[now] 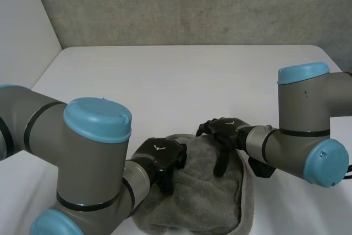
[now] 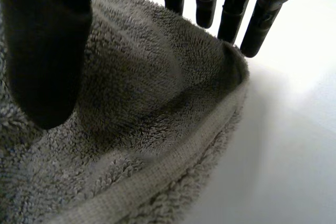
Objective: Fold the towel.
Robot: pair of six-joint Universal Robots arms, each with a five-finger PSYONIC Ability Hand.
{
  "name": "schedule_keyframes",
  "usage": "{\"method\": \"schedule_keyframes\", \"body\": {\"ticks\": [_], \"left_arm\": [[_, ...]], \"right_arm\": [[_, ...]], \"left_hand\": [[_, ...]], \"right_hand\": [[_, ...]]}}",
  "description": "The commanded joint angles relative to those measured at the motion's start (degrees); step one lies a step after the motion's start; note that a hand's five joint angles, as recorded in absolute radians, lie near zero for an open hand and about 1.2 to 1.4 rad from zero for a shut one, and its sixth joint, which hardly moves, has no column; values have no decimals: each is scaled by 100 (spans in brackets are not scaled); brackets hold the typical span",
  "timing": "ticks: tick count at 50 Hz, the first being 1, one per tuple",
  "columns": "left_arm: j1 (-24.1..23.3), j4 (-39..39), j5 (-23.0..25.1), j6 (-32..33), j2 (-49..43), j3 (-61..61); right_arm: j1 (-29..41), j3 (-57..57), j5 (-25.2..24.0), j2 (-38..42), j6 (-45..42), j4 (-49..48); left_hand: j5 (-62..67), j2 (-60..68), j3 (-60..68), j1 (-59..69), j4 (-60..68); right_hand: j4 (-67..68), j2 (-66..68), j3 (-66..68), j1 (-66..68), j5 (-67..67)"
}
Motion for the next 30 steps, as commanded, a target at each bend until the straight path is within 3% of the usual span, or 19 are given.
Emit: {"method": "schedule_keyframes", "body": {"ticks": [1, 2, 3, 4, 5, 6, 8, 12, 14, 16, 17, 19, 20, 21, 22, 24, 28, 30], "left_arm": [[4, 62, -1, -1, 140, -92], [13, 80, -1, -1, 149, -92], [13, 80, -1, 8, 158, -83], [13, 80, -1, 8, 158, -83], [13, 97, -1, 16, 149, -39], [13, 97, -1, 16, 149, -39], [65, 272, -9, 43, 123, 75], [145, 695, -36, 192, 79, 409], [416, 1211, -184, 489, 70, 899], [574, 1510, -342, 622, 70, 1189], [576, 1512, -343, 623, 70, 1192], [751, 2255, -798, 719, 166, 1647], [751, 2260, -800, 720, 167, 1649], [795, 2712, -1079, 728, 210, 1823], [813, 3134, -1369, 720, 289, 1903], [822, 3478, -1546, 728, 412, 1886], [760, 3815, -1627, 755, 641, 1326], [725, 3815, -1574, 763, 659, 1071]], "right_arm": [[21, 33, -25, 16, -115, -23], [29, 42, -34, 16, -123, -32], [30, 42, -34, 16, -124, -32], [47, 33, -52, 7, -132, -49], [65, -11, -52, -10, -132, -84], [65, -11, -52, -11, -132, -85], [73, -177, -26, -115, -132, -390], [91, -475, 105, -343, -141, -987], [91, -635, 212, -485, -141, -1429], [100, -741, 439, -782, -141, -2705], [100, -741, 440, -784, -141, -2712], [117, -470, 607, -1160, -167, -4330], [117, -468, 607, -1162, -168, -4338], [135, -225, 633, -1345, -202, -5113], [135, -222, 634, -1347, -203, -5121], [214, 189, 669, -1627, -404, -6136], [232, 323, 669, -1698, -651, -6035], [232, 358, 669, -1654, -852, -5362]], "left_hand": [[559, 557, 549, 571, 560], [643, 641, 633, 654, 644], [910, 908, 900, 922, 911], [913, 910, 903, 924, 914], [1396, 1393, 1386, 1407, 1397], [1400, 1398, 1390, 1412, 1401], [2872, 2870, 2862, 2884, 2873], [2979, 2977, 2969, 2991, 2980], [2979, 2977, 2969, 2991, 2980], [2979, 2977, 2969, 2991, 2980], [2979, 2977, 2969, 2991, 2980], [2979, 2977, 2969, 2991, 2980], [2979, 2977, 2969, 2991, 2980], [2979, 2977, 2969, 2991, 2980], [2979, 2977, 2969, 2991, 2980], [2979, 2977, 2969, 2991, 2980], [2979, 2977, 2969, 2991, 2980], [2979, 2977, 2969, 2991, 2980]], "right_hand": [[1979, 2021, 2016, 2080, 2041], [3145, 3187, 3182, 3245, 3207], [3156, 3198, 3193, 3257, 3218], [5338, 5380, 5375, 5439, 5400], [6403, 6445, 6440, 6504, 6465], [6414, 6456, 6451, 6514, 6476], [6414, 6456, 6451, 6515, 6476], [6414, 6456, 6451, 6515, 6476], [6414, 6456, 6451, 6515, 6476], [6414, 6456, 6451, 6515, 6476], [6414, 6456, 6451, 6515, 6476], [6414, 6456, 6451, 6515, 6476], [6414, 6456, 6451, 6515, 6476], [6414, 6456, 6451, 6515, 6476], [6414, 6456, 6451, 6515, 6476], [6414, 6456, 6451, 6515, 6476], [6414, 6456, 6451, 6515, 6476], [6414, 6456, 6451, 6515, 6476]]}}
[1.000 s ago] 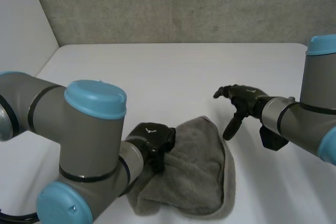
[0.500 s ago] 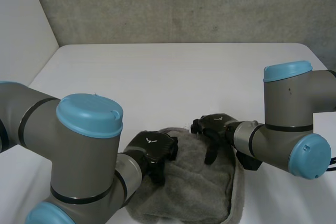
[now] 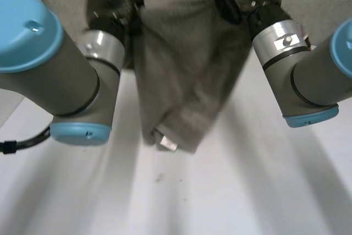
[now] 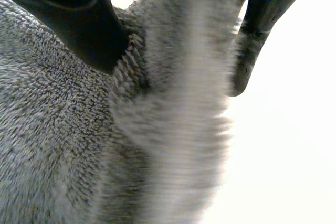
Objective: Fold the towel.
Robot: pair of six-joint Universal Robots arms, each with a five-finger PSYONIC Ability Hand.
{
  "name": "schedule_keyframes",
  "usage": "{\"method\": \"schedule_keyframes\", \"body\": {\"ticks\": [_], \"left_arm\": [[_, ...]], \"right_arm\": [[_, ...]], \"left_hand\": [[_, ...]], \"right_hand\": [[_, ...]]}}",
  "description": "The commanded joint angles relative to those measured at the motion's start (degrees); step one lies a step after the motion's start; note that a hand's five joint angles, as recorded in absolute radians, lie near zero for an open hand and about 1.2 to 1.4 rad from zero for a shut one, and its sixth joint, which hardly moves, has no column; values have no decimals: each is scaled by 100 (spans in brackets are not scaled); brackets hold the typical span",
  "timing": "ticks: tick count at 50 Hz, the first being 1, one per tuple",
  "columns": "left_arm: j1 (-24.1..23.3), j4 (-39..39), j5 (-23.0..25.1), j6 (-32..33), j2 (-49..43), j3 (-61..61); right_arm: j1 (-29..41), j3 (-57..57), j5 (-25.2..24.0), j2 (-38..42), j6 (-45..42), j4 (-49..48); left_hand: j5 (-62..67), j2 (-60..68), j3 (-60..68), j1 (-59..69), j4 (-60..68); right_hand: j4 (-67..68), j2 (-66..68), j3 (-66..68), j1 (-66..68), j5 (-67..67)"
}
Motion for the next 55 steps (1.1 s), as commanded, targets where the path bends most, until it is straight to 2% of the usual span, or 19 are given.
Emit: {"method": "schedule_keyframes", "body": {"ticks": [1, 3, 9, 17, 26, 28, 29, 31, 32, 33, 34, 35, 36, 37, 38, 40, 43, 48, 55], "left_arm": [[-91, 524, -171, 11, 278, -729], [-178, 524, -22, 11, 278, -1289], [-442, 568, 137, 37, 42, -2362], [-478, 349, 110, 11, -345, -3145], [-829, -267, 348, -7, -152, -3436], [-969, -564, 435, -16, -30, -3445], [-970, -566, 436, -16, -29, -3445], [-1093, -828, 445, -25, 67, -3410], [-1093, -829, 445, -25, 67, -3410], [-1171, -925, 445, -33, 128, -3366], [-1216, -969, 445, -33, 181, -3340], [-1216, -970, 445, -33, 182, -3340], [-1234, -979, 453, -33, 295, -3296], [-1234, -970, 445, -33, 392, -3243], [-1234, -970, 445, -33, 393, -3243], [-1164, -961, 453, -33, 533, -3086], [-1093, -961, 445, -33, 560, -2970], [-611, -970, 488, 2, 516, -2419], [-557, -1022, 689, 37, -71, -1663]], "right_arm": [[45, 360, 4, -121, -481, 335], [37, 325, -31, 124, -665, 1149], [37, 447, -111, 669, -859, 2250], [28, 921, -102, 1162, -1017, 2656], [-60, 1362, -111, 1030, -1114, 2665], [-60, 1519, -102, 847, -1114, 2665], [-60, 1520, -102, 846, -1114, 2665], [-51, 1695, -102, 680, -1114, 2665], [-51, 1696, -102, 679, -1114, 2665], [-51, 1792, -84, 601, -1114, 2665], [-51, 1793, -84, 600, -1114, 2665], [-43, 1888, -58, 513, -1123, 2682], [-43, 1889, -58, 512, -1123, 2682], [-25, 2002, -14, 425, -1123, 2700], [-16, 2108, -5, 328, -1114, 2743], [-42, 2170, 12, 266, -1097, 2778], [-60, 2354, 39, 74, -1070, 2858], [-375, 2670, -5, -208, -1044, 2902], [-957, 3172, -84, -587, -1009, 2788]], "left_hand": [[1107, 1029, 1036, 1191, 1031], [1107, 1029, 1036, 1191, 1031], [1107, 1029, 1036, 1191, 1031], [1107, 1029, 1036, 1191, 1031], [1107, 1029, 1036, 1191, 1031], [-999, -1078, -1070, -916, -1076], [-1010, -1089, -1081, -927, -1086], [-3288, -3366, -3358, -3204, -3364], [-3298, -3376, -3369, -3214, -3374], [-4031, -4109, -4101, -3947, -4107], [-4404, -4483, -4475, -4321, -4481], [-4408, -4487, -4479, -4325, -4484], [-4841, -4920, -4912, -4758, -4917], [-5128, -5207, -5199, -5045, -5205], [-5131, -5210, -5202, -5048, -5208], [-5199, -5277, -5269, -5115, -5275], [-5199, -5277, -5269, -5115, -5275], [-5065, -5143, -5136, -4981, -5141], [-4578, -4657, -4649, -4495, -4655]], "right_hand": [[321, 497, 499, 459, 529], [321, 497, 499, 459, 529], [321, 497, 499, 459, 529], [321, 497, 499, 459, 529], [321, 497, 499, 459, 529], [321, 497, 499, 459, 529], [321, 497, 499, 459, 529], [321, 497, 499, 459, 529], [321, 497, 499, 459, 529], [-356, -180, -178, -218, -148], [-362, -187, -184, -225, -154], [-3360, -3185, -3182, -3222, -3152], [-3390, -3215, -3212, -3252, -3182], [-5289, -5113, -5111, -5151, -5081], [-6157, -5982, -5979, -6019, -5949], [-6679, -6503, -6501, -6541, -6471], [-6679, -6503, -6501, -6541, -6471], [-6679, -6503, -6501, -6541, -6471], [-6679, -6503, -6501, -6541, -6471]]}}
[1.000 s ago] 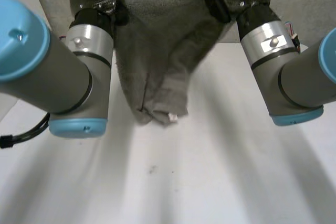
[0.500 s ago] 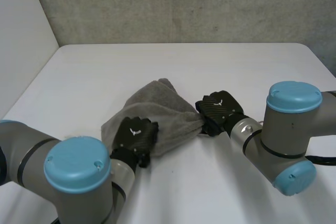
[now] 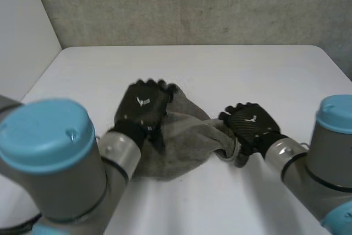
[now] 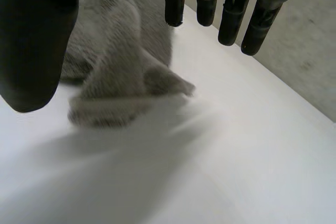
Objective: Fold the towel.
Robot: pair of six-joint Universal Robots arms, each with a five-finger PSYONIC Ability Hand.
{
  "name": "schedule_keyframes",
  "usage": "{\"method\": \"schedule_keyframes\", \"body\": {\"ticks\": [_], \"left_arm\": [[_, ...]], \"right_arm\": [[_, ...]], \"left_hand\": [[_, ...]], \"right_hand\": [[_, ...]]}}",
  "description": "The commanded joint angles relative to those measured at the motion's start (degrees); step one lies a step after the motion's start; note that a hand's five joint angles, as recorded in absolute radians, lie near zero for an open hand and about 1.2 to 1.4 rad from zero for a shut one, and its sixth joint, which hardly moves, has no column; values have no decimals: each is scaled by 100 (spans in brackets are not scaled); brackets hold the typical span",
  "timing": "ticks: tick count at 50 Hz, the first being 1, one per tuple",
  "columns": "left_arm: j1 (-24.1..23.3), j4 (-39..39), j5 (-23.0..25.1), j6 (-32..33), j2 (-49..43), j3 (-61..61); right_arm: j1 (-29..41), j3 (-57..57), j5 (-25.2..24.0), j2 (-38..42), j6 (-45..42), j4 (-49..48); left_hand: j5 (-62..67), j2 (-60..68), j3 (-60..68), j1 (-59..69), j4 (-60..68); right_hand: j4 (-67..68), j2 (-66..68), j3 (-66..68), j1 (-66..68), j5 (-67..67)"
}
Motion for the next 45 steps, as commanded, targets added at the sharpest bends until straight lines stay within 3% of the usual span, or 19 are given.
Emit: {"method": "schedule_keyframes", "body": {"ticks": [1, 2, 5, 10, 16, 21, 31, 33, 34, 35, 36, 38, 43, 45], "left_arm": [[153, -53, 360, 35, -754, 942], [153, -54, 361, 35, -756, 944], [153, -159, 975, 44, -1378, 1549], [162, -212, 1511, 53, -1958, 2120], [162, -308, 1785, 237, -2513, 2658], [171, -720, 1838, 930, -3162, 3272], [171, -897, 1829, 1432, -3542, 3511], [171, -897, 1785, 1459, -3542, 3502], [171, -897, 1750, 1485, -3516, 3484], [171, -897, 1750, 1485, -3515, 3484], [171, -906, 1733, 1529, -3463, 3449], [171, -924, 1680, 1582, -3366, 3414], [197, -968, 1038, 1740, -2645, 2992], [328, -968, 496, 1784, -1972, 2459]], "right_arm": [[-580, 512, -61, -364, 120, -163], [-659, 582, -61, -373, 234, -216], [-957, 679, -69, -382, 628, -348], [-1265, 636, -139, -382, 1025, -304], [-1441, 618, -289, -312, 1087, -287], [-1468, 662, -368, -294, 1087, -287], [-1468, 671, -386, -302, 1061, -287], [-1468, 671, -395, -294, 1052, -287], [-1468, 671, -395, -294, 1052, -287], [-1468, 671, -403, -294, 1043, -287], [-1468, 671, -403, -294, 1043, -287], [-1468, 653, -412, -267, 1043, -287], [-1459, 609, -421, -171, 1035, -278], [-1451, 583, -430, -127, 1035, -278]], "left_hand": [[917, 928, 937, 948, 944], [920, 931, 940, 951, 947], [1758, 1770, 1778, 1790, 1786], [1778, 1789, 1797, 1809, 1805], [2282, 2293, 2302, 2313, 2310], [2316, 2327, 2336, 2347, 2344], [2415, 2427, 2435, 2447, 2443], [3174, 3185, 3194, 3205, 3201], [4822, 4834, 4842, 4854, 4850], [4839, 4850, 4859, 4870, 4866], [6302, 6313, 6322, 6334, 6330], [6317, 6328, 6337, 6348, 6345], [6317, 6328, 6337, 6348, 6345], [6317, 6328, 6337, 6348, 6345]], "right_hand": [[-476, -420, -386, -344, -320], [-476, -420, -386, -344, -320], [-476, -420, -386, -344, -320], [-476, -420, -386, -344, -320], [-476, -420, -386, -344, -320], [-476, -420, -386, -344, -320], [-476, -420, -386, -344, -320], [-476, -420, -386, -344, -320], [-476, -420, -386, -344, -320], [-476, -420, -386, -344, -320], [-476, -420, -386, -344, -320], [-476, -420, -386, -344, -320], [-476, -420, -386, -344, -320], [-476, -420, -386, -344, -320]]}}
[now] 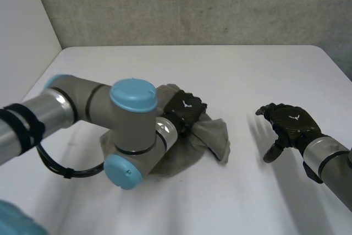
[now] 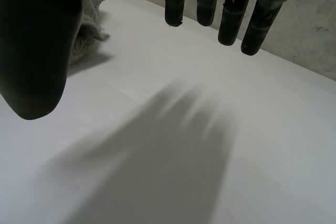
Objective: Fold the towel.
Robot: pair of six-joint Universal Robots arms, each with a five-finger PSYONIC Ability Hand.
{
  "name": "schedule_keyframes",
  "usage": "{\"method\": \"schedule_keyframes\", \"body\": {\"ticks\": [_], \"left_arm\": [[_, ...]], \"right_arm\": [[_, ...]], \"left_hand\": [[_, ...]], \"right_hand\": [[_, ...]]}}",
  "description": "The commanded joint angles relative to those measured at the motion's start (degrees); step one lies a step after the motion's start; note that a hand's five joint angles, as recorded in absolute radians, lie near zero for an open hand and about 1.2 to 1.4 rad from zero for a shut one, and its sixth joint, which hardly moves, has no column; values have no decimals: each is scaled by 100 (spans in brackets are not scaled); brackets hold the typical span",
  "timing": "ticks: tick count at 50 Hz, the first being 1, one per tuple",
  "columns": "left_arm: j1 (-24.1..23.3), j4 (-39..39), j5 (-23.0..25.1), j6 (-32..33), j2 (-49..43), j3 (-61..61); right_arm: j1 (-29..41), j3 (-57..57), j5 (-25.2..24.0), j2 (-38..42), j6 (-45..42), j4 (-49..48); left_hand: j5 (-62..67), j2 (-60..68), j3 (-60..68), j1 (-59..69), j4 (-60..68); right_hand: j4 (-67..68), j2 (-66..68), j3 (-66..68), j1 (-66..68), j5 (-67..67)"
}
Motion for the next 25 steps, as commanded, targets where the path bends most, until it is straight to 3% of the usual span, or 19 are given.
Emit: {"method": "schedule_keyframes", "body": {"ticks": [1, 3, 13, 25], "left_arm": [[150, -22, -984, 144, 1179, -841], [386, 4, -1256, 153, 1887, -1453], [1326, 4, -1248, 144, 3655, -2975], [2398, 30, -1091, 127, 5300, -4162]], "right_arm": [[42, -118, -25, 181, -5, 8], [68, -205, -25, 260, -5, 26], [174, -989, -526, 630, 30, 615], [1447, -2419, -596, 1455, 205, 1037]], "left_hand": [[1269, 1185, 1200, 1330, 1186], [1269, 1185, 1200, 1330, 1186], [1269, 1185, 1200, 1330, 1186], [1269, 1185, 1200, 1330, 1186]], "right_hand": [[-476, -420, -386, -344, -320], [-476, -420, -386, -344, -320], [-476, -420, -386, -344, -320], [-476, -420, -386, -344, -320]]}}
